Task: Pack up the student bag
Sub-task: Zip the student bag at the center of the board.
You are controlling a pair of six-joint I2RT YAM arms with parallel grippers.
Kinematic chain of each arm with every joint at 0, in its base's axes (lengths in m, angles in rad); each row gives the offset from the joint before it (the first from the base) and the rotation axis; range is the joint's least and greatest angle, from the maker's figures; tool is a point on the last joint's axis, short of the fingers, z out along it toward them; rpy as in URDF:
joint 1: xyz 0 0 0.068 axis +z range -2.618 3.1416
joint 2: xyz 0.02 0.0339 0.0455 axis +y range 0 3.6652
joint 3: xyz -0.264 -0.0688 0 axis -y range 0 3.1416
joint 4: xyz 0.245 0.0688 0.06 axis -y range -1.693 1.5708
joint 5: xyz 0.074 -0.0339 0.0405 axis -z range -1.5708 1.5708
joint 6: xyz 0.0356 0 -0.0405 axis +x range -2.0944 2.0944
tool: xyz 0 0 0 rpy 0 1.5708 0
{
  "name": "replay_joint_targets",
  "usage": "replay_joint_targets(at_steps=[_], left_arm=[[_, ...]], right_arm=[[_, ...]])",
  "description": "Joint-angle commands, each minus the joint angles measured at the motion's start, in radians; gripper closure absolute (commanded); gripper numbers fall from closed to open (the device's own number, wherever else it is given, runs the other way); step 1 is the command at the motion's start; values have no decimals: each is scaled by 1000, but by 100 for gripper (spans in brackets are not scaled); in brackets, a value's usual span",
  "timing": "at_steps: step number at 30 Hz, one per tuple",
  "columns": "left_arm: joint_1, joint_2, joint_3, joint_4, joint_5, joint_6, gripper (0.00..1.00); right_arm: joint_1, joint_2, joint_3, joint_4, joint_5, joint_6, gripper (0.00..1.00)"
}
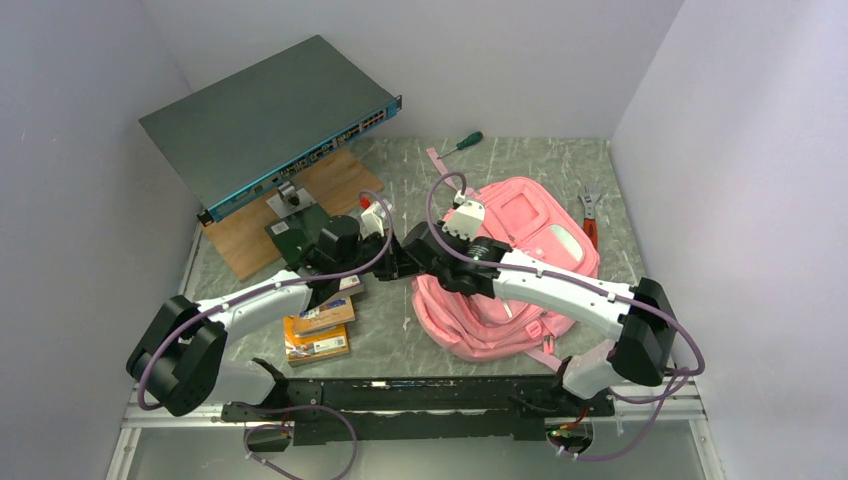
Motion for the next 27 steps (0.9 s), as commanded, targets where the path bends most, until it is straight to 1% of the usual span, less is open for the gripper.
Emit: replay_joint_targets(at_steps=[1, 4, 6, 9, 10, 15, 21, 25, 27], left_arm=[[0, -58, 15, 141, 61, 3, 100], [0, -64, 14, 135, 57, 7, 100], [0, -66, 12, 130, 56, 7, 100], [0, -67, 8, 130, 56, 9, 100], [0, -67, 7, 127, 55, 10, 100], [0, -75, 6, 113, 45, 16, 100], [0, -87, 0, 102, 36, 22, 100], [0, -92, -10, 97, 29, 23, 100], [0, -94, -14, 95, 24, 24, 100]], right_arm=[[-16, 28, 8, -81, 129, 3, 78], [-17, 27, 0, -100, 137, 26, 79], [-14, 12, -23, -81, 141, 28, 79], [-21, -12, -58, -28, 107, -7, 73], [-22, -21, -66, -20, 102, -4, 72], [-24, -84, -144, 23, 113, 63, 75], [-34, -96, -164, -11, 162, 113, 79], [-38, -112, -184, -12, 170, 128, 79], [-42, -126, -211, 28, 160, 110, 76]])
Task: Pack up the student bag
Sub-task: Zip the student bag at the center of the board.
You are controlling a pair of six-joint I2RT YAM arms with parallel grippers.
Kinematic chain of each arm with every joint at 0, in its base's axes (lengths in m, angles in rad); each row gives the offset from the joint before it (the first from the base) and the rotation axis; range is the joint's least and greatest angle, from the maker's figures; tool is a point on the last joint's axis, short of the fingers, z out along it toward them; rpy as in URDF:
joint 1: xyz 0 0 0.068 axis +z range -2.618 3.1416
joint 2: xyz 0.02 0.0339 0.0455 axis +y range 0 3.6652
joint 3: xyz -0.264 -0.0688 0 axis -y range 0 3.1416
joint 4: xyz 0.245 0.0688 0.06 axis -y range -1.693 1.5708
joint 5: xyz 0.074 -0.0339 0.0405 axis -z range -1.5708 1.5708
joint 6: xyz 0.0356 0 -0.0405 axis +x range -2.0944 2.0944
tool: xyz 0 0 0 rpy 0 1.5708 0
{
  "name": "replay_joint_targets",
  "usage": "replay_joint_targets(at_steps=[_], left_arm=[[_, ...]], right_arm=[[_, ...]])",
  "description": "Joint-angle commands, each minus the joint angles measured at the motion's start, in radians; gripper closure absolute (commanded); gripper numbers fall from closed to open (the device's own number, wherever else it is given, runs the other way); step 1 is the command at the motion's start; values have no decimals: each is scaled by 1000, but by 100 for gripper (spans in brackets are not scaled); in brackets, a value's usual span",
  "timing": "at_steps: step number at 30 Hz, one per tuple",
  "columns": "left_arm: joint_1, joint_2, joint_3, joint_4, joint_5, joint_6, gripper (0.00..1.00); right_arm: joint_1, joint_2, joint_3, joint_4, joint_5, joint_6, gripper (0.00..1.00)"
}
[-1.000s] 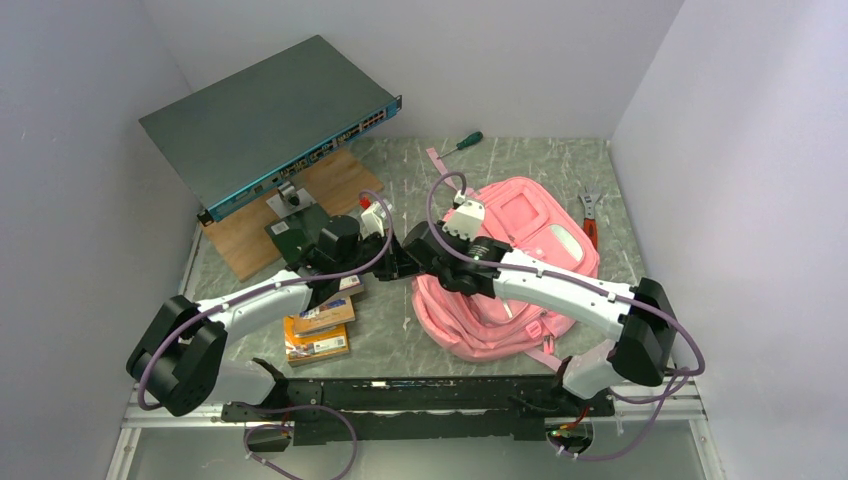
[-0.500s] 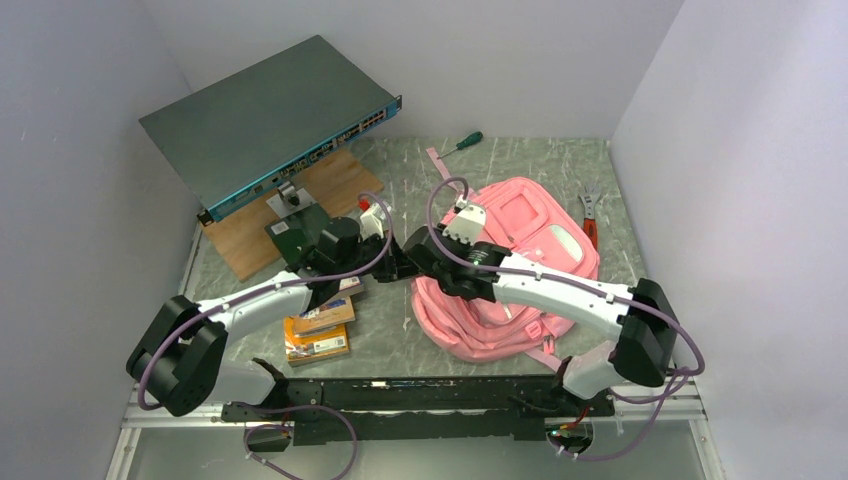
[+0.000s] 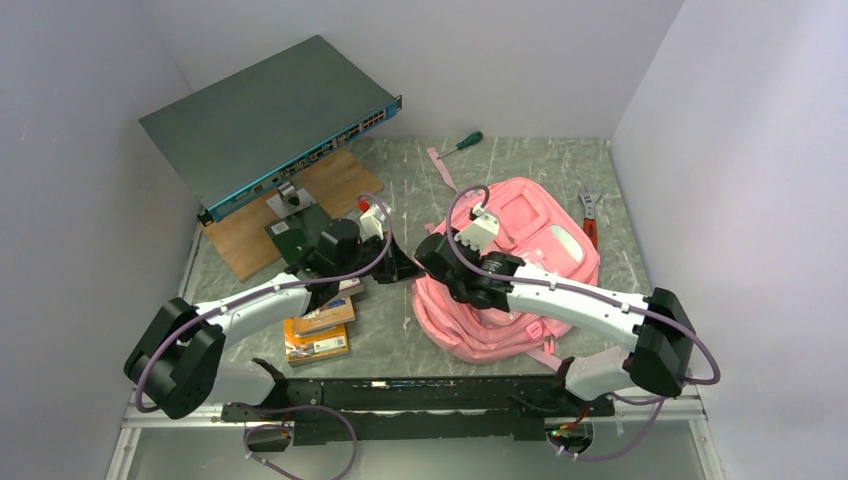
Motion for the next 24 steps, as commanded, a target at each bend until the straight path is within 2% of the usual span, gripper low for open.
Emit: replay_joint_targets(at_steps=[1, 9, 19, 22, 24], left_arm=[[3, -77, 4, 101, 46, 20, 100], [2, -76, -1, 106, 51, 18, 100], [2, -73, 12, 114, 58, 12, 100], [2, -75, 11, 111, 54, 12, 100], [3, -79, 8, 96, 40, 17, 100]], right_arm=[[-54, -40, -73, -82, 130, -19, 74], [-78, -74, -136, -25, 125, 2, 73], [-87, -10, -117, 8, 119, -92, 73], [-87, 15, -110, 10, 122, -119, 77], [-87, 24, -106, 5, 127, -136, 84]])
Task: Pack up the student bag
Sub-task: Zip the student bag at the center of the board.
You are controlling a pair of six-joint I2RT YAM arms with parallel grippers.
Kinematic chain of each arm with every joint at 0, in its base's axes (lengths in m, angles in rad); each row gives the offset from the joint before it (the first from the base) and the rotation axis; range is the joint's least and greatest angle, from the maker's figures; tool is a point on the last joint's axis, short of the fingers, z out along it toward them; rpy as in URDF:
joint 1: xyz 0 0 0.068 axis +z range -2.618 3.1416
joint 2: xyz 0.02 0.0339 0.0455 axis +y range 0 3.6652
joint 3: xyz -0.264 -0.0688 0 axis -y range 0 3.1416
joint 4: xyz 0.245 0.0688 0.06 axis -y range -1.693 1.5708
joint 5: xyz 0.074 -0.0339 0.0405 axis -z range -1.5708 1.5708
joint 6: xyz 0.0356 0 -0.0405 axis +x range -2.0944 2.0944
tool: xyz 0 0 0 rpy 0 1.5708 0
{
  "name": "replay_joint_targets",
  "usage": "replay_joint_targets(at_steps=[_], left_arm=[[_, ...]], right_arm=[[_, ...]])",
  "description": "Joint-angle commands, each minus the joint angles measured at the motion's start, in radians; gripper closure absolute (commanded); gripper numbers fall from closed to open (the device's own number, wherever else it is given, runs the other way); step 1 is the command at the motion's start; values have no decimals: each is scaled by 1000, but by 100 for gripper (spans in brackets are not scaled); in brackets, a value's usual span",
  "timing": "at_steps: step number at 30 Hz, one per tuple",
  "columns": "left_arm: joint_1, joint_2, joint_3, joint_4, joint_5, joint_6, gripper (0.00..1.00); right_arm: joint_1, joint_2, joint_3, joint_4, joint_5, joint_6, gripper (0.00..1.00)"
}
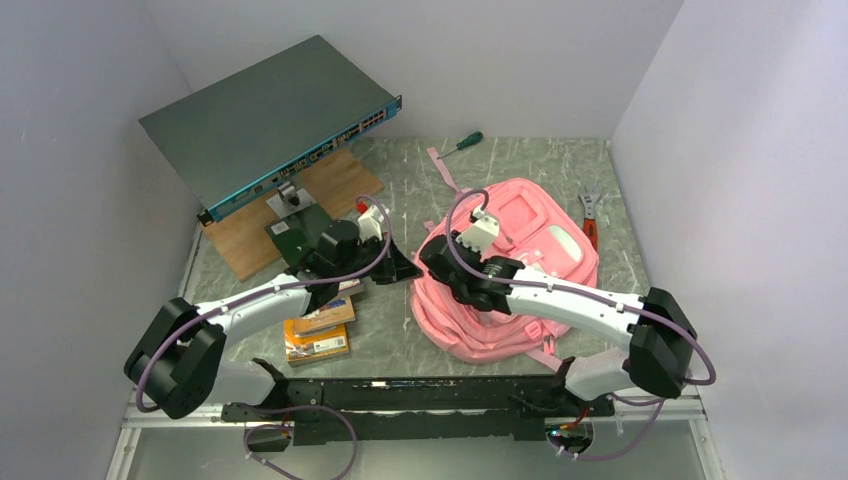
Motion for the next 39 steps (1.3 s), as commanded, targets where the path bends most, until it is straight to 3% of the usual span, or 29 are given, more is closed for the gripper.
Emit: replay_joint_targets(at_steps=[1, 3, 8, 13, 16, 22, 28, 33, 39], left_arm=[[2, -81, 23, 83, 54, 19, 100], [4, -82, 34, 33, 21, 28, 100], [18, -52, 97, -136, -124, 43, 100], [77, 39, 157, -186, -167, 26, 100], [104, 75, 189, -181, -179, 30, 100], [122, 106, 250, -183, -147, 37, 100], [156, 120, 332, -326, -179, 130, 100], [201, 148, 354, -363, -161, 156, 100], [217, 183, 394, -418, -140, 192, 100]], right_arm=[[-56, 39, -5, -129, 143, -102, 89], [-55, 24, -5, -123, 124, -163, 100], [-55, -47, -16, -108, -39, -363, 100], [-50, -94, -47, -99, -422, -470, 100], [-52, -99, -87, -115, -572, -488, 100], [-49, -69, -105, -192, -596, -516, 100], [-48, -112, -139, -330, -546, -474, 100], [-48, -170, -244, -352, -594, -358, 100], [-48, -210, -267, -544, -445, -202, 100]])
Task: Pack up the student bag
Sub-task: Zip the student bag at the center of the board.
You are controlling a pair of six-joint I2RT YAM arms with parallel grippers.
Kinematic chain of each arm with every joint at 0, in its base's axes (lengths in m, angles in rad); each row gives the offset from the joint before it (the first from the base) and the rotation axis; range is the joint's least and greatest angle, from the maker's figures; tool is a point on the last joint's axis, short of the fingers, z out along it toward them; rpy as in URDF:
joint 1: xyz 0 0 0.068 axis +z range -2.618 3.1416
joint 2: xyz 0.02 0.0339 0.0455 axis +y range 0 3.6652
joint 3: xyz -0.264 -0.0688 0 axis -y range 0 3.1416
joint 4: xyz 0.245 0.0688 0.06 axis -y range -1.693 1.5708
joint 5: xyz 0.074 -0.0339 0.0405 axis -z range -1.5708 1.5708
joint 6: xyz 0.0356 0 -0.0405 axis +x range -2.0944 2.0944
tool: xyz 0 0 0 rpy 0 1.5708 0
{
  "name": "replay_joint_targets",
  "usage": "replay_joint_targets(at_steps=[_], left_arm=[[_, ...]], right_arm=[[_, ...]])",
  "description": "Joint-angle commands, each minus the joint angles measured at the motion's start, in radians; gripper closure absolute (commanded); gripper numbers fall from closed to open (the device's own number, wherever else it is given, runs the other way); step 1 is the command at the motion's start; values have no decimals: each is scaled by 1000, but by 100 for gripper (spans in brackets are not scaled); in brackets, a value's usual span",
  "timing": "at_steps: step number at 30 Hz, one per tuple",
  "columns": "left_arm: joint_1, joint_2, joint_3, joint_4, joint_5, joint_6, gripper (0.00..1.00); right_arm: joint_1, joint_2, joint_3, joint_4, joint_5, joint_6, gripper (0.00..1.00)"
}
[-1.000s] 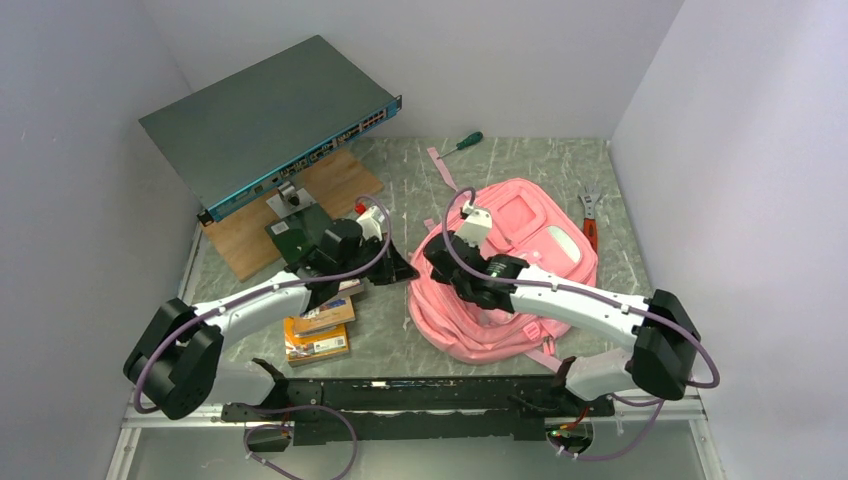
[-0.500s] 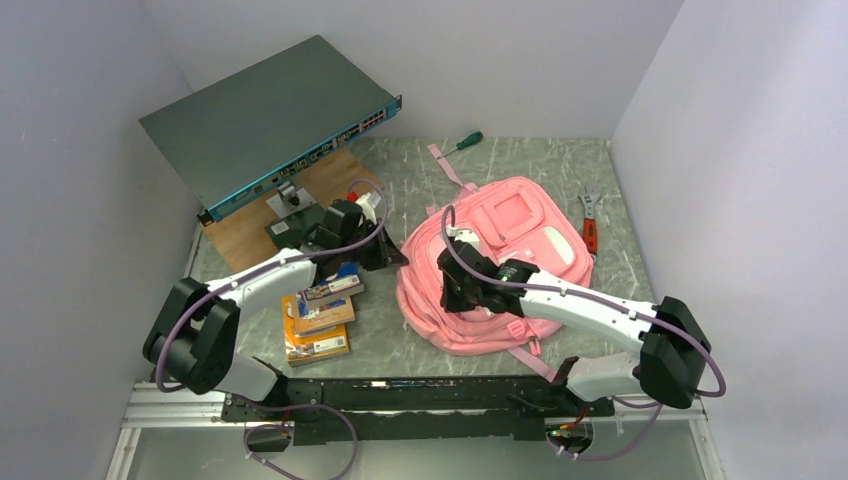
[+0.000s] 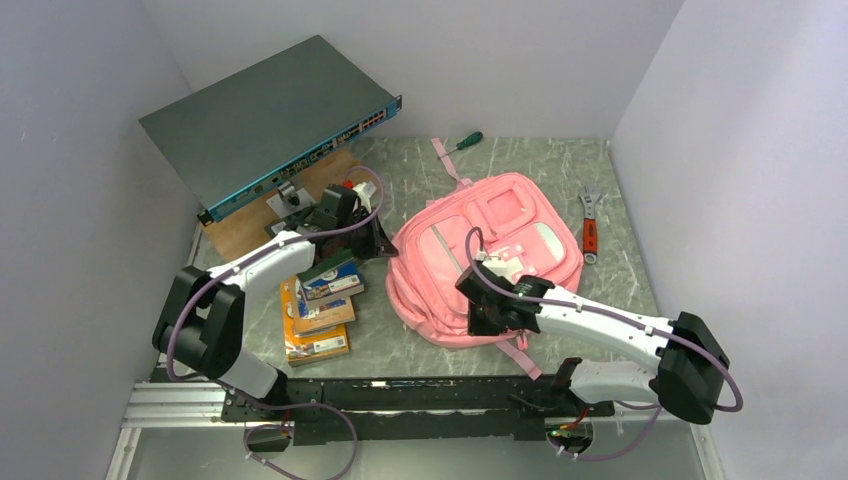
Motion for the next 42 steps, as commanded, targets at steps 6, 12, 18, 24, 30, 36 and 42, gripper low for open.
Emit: replay_joint_targets(at_steps=[6, 12, 18, 24, 30, 36, 42], left_arm=[[42, -11, 97, 25, -38, 64, 100], [42, -5, 72, 65, 79, 49, 100], [42, -11, 43, 87, 152, 37, 100], [42, 5, 70, 39, 139, 56, 100], [42, 27, 90, 22, 149, 64, 100], [42, 21, 86, -4, 134, 89, 81], [15, -61, 33, -47, 80, 113, 19]], right_arm=[[-7, 13, 34, -461, 373, 313, 100], [-47, 57, 45, -339, 484, 258, 100], [-61, 37, 94, -326, 581, 194, 89], [-83, -86, 67, -234, 488, 78, 57], [-108, -181, 31, -206, 420, 49, 54], [-229, -223, -45, -195, 384, 137, 48], [-451, -334, -232, -53, 256, 156, 50]])
